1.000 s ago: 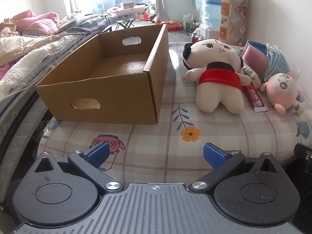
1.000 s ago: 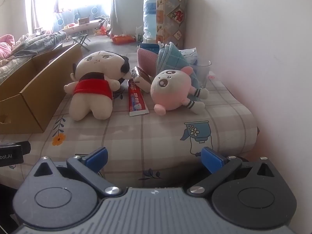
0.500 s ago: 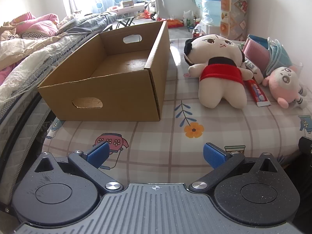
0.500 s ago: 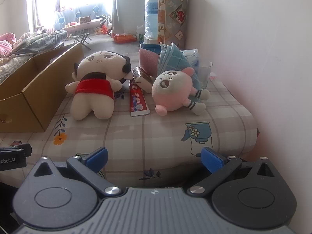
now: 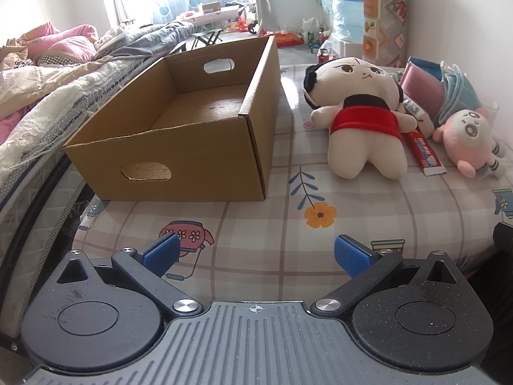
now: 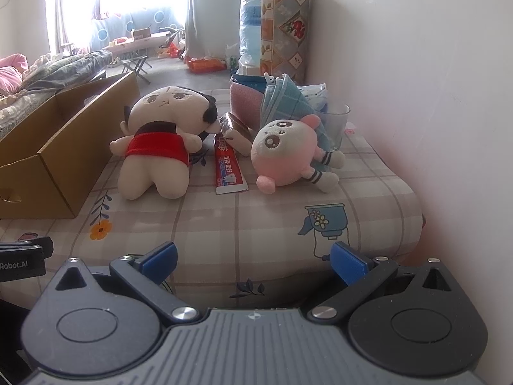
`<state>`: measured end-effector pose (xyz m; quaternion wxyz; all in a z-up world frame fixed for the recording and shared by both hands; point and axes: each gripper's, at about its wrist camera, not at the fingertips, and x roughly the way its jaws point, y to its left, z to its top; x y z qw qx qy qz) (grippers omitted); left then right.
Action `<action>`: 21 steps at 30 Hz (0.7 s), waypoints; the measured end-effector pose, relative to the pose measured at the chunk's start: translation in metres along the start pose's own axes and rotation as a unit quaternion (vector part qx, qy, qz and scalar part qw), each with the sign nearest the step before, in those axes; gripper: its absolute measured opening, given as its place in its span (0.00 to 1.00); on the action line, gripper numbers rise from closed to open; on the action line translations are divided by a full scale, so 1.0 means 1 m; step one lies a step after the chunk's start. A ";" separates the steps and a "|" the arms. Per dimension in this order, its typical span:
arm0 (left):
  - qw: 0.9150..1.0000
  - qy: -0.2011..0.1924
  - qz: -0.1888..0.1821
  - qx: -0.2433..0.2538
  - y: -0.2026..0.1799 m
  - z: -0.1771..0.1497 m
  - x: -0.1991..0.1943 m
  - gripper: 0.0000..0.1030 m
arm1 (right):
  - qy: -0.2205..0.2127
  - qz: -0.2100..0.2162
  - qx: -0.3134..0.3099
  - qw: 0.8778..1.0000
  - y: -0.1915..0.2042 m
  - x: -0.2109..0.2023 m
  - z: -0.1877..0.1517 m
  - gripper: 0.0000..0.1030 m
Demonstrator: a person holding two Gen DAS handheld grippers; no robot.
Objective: Organize soft objects
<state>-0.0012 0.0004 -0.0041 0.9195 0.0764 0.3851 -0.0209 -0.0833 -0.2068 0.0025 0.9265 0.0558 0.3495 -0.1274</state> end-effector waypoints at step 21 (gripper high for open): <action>1.000 0.004 0.002 0.004 0.000 -0.001 0.003 1.00 | 0.004 -0.001 -0.002 1.000 0.001 0.002 0.001 1.00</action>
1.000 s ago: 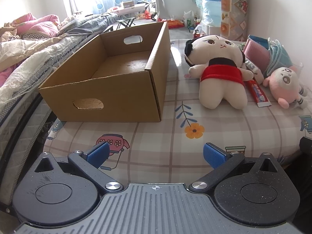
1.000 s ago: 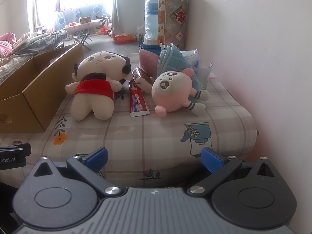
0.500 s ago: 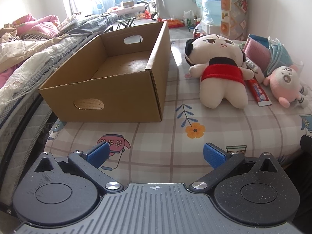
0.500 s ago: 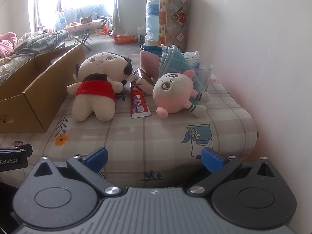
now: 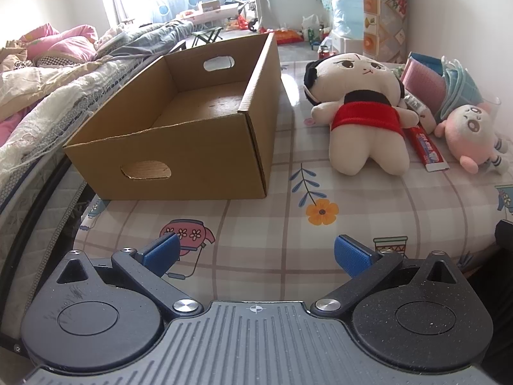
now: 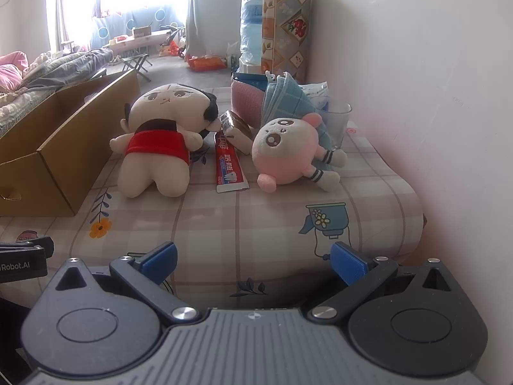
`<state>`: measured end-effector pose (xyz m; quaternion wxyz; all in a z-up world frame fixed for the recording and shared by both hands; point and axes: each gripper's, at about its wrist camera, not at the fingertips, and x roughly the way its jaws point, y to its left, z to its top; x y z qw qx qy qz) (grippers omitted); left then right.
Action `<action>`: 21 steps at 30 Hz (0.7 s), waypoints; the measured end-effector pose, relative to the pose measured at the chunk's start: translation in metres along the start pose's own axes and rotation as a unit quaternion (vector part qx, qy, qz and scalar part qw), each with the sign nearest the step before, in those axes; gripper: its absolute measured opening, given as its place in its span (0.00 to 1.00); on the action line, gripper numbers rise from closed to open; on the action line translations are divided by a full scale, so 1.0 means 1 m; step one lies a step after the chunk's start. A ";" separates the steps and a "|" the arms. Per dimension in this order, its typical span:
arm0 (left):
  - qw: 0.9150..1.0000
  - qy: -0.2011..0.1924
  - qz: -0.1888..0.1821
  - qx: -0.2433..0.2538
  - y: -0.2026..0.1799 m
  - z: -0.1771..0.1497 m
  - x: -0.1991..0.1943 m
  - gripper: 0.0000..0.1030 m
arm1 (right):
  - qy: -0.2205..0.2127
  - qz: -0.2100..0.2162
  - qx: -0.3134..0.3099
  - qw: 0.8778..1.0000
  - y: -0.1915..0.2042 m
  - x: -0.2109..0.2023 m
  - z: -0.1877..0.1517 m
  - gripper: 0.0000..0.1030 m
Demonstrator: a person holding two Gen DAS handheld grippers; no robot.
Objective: Organize soft objects
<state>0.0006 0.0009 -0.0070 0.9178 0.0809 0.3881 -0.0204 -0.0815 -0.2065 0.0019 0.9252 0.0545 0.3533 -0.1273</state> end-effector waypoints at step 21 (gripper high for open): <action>1.000 0.015 0.011 0.000 0.002 -0.001 0.006 1.00 | 0.003 0.003 -0.003 1.000 0.004 0.003 0.001 1.00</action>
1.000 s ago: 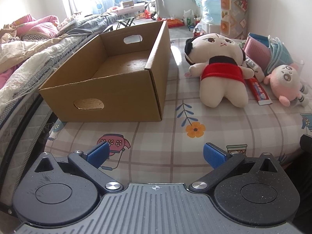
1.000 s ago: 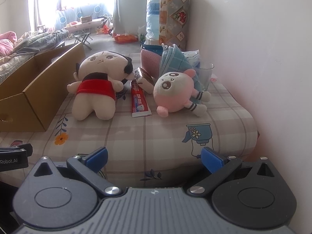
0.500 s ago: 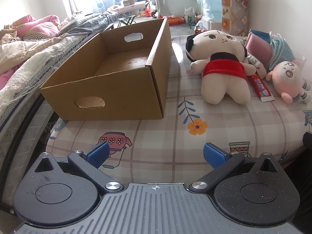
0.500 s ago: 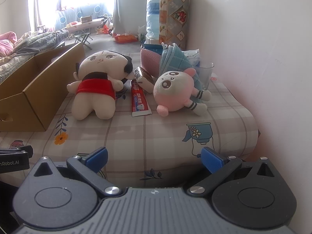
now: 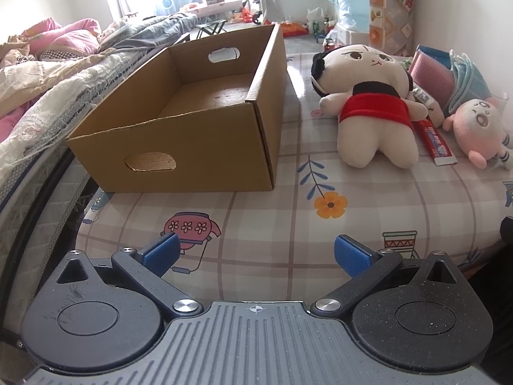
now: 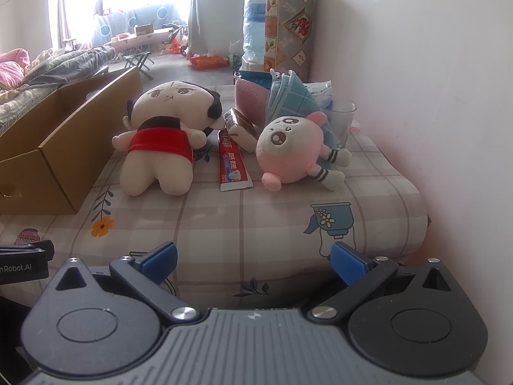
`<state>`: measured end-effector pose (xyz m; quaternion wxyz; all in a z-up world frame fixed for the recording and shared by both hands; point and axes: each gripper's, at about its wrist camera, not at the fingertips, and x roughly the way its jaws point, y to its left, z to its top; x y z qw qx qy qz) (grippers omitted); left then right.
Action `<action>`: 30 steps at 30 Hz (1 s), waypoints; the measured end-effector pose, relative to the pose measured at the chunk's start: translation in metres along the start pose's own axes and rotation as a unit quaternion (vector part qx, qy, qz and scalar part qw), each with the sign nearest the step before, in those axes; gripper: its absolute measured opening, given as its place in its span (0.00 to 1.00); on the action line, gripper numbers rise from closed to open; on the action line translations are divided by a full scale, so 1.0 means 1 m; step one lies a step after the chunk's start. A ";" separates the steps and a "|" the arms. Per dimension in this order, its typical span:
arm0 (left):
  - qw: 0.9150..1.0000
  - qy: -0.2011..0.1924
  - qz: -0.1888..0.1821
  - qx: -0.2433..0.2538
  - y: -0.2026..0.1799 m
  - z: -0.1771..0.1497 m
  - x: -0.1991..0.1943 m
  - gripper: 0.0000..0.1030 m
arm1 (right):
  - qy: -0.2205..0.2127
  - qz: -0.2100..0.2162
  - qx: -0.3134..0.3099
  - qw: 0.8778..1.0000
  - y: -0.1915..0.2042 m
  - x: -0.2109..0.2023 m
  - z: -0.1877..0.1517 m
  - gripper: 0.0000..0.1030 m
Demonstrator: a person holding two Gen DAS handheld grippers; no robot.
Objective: Organize soft objects
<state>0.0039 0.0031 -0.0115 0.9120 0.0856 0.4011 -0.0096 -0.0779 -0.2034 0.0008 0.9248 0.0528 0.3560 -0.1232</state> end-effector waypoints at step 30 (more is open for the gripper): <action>1.000 0.016 0.015 0.004 0.001 0.001 0.011 1.00 | 0.005 0.002 -0.002 1.000 0.001 0.014 0.003 1.00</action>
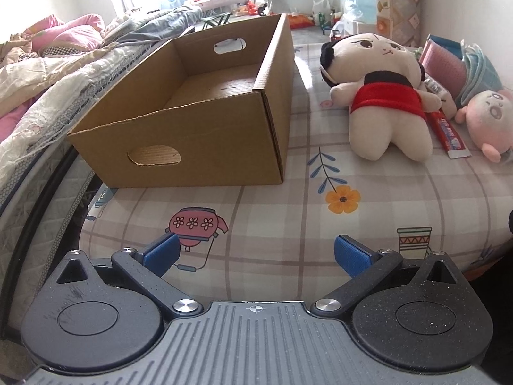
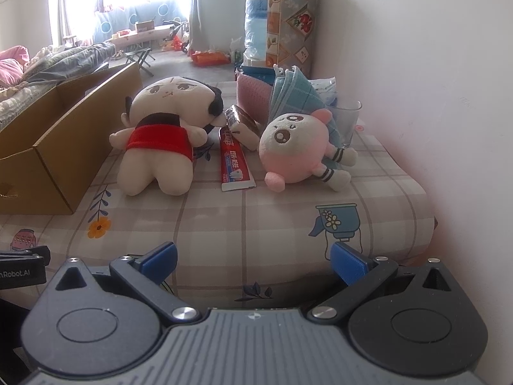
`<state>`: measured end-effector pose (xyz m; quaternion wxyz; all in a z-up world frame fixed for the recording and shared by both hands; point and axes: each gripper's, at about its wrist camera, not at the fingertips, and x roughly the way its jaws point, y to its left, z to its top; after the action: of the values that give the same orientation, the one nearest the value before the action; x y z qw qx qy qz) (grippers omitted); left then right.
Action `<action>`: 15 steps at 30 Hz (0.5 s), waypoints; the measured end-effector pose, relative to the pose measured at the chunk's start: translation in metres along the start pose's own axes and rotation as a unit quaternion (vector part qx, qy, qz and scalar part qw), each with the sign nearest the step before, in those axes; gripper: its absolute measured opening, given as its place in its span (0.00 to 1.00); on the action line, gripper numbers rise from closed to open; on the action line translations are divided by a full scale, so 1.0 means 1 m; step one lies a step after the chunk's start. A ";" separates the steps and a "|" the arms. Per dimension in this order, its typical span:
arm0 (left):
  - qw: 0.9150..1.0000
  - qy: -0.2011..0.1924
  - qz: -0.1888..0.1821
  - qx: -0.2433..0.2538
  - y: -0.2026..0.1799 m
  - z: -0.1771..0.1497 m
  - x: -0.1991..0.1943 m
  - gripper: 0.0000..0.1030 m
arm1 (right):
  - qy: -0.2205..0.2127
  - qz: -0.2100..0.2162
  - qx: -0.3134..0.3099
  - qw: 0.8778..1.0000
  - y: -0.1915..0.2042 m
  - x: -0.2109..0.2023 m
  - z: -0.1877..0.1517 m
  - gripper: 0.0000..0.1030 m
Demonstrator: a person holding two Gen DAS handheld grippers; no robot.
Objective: Organize soft objects
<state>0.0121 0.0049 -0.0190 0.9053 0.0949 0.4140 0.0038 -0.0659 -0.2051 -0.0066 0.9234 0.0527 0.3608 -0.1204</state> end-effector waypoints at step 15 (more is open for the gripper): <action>0.985 -0.096 -0.121 0.080 -0.028 0.027 -0.011 1.00 | -0.091 0.040 0.041 0.994 -0.056 0.013 0.011 1.00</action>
<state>0.0230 -0.0284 0.0016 0.9241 0.1164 0.3324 -0.1485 -0.0642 -0.2640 -0.0082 0.9534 0.0937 0.2679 -0.1026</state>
